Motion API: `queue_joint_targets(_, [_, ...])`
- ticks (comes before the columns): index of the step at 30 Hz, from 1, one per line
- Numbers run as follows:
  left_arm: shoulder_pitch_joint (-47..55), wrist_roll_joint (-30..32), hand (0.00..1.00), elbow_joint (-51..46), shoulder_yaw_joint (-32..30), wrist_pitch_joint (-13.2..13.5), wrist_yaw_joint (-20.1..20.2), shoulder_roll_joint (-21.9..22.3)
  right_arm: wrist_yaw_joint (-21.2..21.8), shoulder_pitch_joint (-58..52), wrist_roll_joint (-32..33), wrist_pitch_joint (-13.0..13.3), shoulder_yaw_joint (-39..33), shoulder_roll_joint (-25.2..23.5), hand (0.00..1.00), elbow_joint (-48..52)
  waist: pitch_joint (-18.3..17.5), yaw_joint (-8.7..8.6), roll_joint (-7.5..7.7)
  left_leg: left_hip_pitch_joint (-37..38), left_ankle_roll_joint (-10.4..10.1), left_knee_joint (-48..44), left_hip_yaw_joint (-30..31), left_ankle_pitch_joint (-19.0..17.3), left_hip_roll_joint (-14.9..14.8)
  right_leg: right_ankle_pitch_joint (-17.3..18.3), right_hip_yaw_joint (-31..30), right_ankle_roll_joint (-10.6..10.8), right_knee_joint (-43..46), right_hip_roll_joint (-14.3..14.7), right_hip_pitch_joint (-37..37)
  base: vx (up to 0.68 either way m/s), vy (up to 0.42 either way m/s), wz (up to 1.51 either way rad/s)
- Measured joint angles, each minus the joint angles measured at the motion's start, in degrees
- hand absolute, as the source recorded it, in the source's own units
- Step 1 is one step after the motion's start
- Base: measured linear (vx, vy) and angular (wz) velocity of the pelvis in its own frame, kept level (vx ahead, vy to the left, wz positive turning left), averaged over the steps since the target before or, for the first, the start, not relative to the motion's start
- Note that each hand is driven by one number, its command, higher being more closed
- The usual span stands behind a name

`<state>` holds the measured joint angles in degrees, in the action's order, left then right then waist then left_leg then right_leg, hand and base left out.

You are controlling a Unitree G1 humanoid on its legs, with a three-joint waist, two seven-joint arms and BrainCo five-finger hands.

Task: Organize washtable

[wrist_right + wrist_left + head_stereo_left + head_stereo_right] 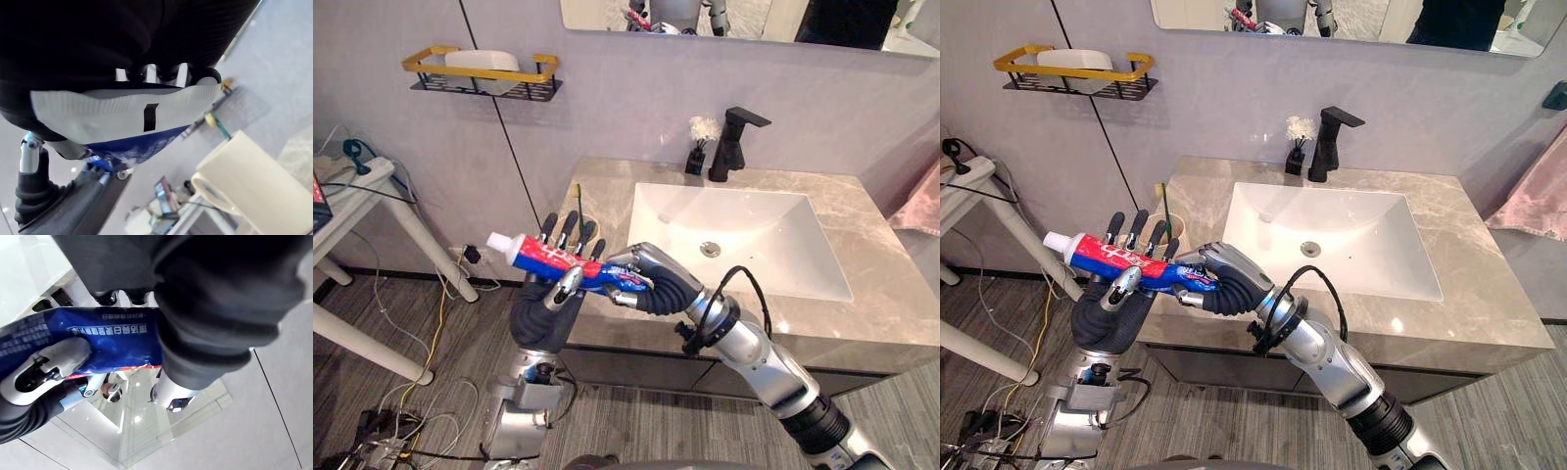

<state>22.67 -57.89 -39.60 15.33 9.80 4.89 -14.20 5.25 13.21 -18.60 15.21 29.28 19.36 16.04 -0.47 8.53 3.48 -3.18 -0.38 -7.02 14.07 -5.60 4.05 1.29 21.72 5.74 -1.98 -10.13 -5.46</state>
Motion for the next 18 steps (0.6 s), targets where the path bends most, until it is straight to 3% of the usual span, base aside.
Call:
queue_joint_targets(11, [-1.25,0.03,1.0,1.59,-0.26,0.04,-0.02,1.19,1.25,-0.02,-0.01,0.7,0.57,-0.57,1.0,-1.16,-0.01,-0.03,0.02,0.22,0.0,0.13,-0.65,0.0,-0.16,-0.01,-0.84,0.01,0.11,0.02,0.25,0.0,0.001,-0.03])
queue_joint_targets(12, [-1.86,0.08,1.0,1.87,-0.58,0.02,-0.02,1.22,1.31,-0.07,-0.01,0.6,0.56,-0.94,0.0,-1.18,-0.01,-0.04,0.02,0.41,0.0,0.19,-0.91,0.0,-0.23,-0.01,-1.15,0.01,0.25,0.02,0.32,-0.02,0.017,-0.12])
queue_joint_targets(15, [-3.98,2.89,1.0,1.87,-3.43,-0.08,-0.02,0.97,1.34,-0.31,0.46,-0.16,0.05,-2.52,0.0,-1.17,-0.01,-0.22,0.0,0.82,0.0,0.35,-1.67,-0.01,-0.47,-0.01,-1.68,0.0,0.63,0.03,0.64,-0.02,0.016,-0.14])
queue_joint_targets(18, [-9.17,7.67,1.0,2.97,-8.46,-0.05,-0.47,-0.94,2.03,-2.39,4.94,-1.2,-2.35,-5.11,0.0,-1.18,-0.01,-0.57,0.0,1.16,-0.01,0.37,-1.93,-0.02,-0.58,-0.01,-1.9,0.01,0.72,0.07,0.75,-0.04,0.013,-0.07])
